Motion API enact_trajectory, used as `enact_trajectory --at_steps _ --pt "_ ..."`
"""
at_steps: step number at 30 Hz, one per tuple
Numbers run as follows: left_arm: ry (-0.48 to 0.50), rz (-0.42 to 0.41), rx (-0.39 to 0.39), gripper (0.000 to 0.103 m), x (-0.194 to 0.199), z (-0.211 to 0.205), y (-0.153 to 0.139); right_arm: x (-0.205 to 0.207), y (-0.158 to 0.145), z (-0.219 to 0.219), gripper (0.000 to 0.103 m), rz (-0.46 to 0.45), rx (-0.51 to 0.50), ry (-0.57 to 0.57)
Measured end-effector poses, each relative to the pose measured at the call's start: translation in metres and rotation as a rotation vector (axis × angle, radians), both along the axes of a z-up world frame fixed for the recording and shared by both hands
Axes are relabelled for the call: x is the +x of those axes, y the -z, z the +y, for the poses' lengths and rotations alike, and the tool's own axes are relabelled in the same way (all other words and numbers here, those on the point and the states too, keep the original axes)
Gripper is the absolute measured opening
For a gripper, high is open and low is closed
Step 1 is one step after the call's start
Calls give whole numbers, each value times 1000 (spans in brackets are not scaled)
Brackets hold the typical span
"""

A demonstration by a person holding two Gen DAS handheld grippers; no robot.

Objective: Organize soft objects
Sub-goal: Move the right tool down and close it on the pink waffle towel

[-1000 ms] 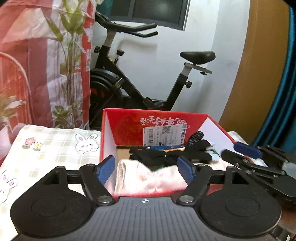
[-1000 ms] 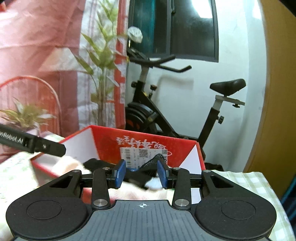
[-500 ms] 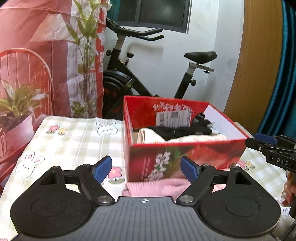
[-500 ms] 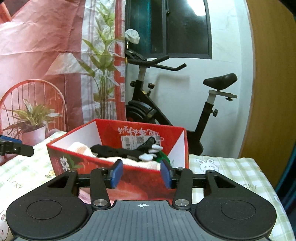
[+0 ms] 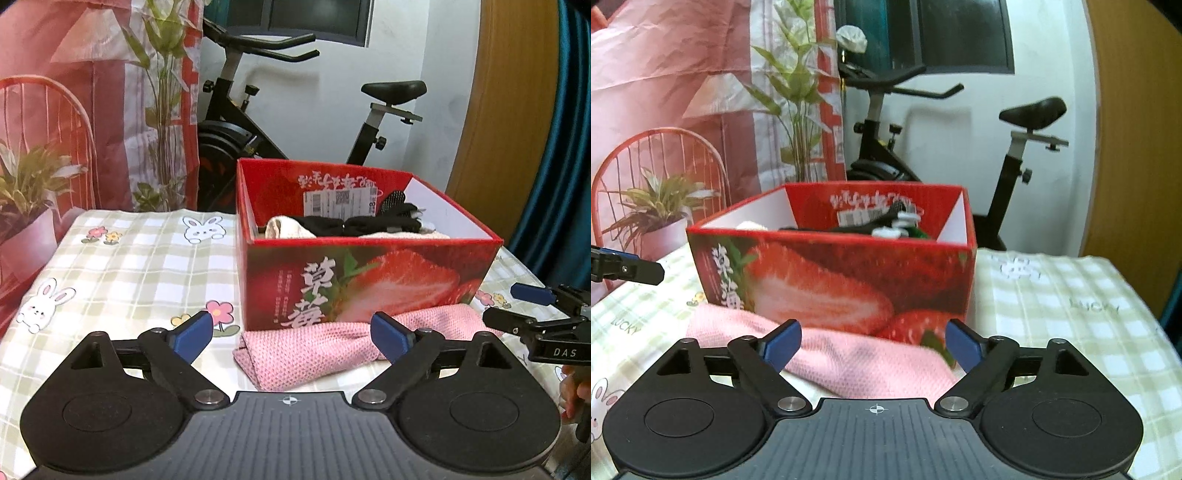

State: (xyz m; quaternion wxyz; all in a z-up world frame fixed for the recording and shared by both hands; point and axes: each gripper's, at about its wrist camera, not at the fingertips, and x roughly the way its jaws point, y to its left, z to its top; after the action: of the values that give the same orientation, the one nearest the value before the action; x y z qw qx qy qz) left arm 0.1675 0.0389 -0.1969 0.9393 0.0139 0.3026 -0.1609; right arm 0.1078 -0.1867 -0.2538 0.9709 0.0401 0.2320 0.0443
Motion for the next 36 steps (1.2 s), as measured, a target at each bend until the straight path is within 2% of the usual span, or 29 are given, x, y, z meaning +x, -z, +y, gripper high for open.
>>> enact_trajectory --at_steps 6,19,26,32,36 --pt "-1 26 4 94 6 -4 14 4 15 -4 85 20 73 48" --pt "-18 82 -4 93 25 -13 39 22 36 1 82 68 101 134" --pt "-57 117 -13 90 41 -11 55 43 43 13 81 112 115 132" --pt "-60 188 -34 90 58 -14 69 56 53 21 80 152 133 144" --pt "-51 204 -37 88 63 -19 77 58 61 22 78 179 133 146"
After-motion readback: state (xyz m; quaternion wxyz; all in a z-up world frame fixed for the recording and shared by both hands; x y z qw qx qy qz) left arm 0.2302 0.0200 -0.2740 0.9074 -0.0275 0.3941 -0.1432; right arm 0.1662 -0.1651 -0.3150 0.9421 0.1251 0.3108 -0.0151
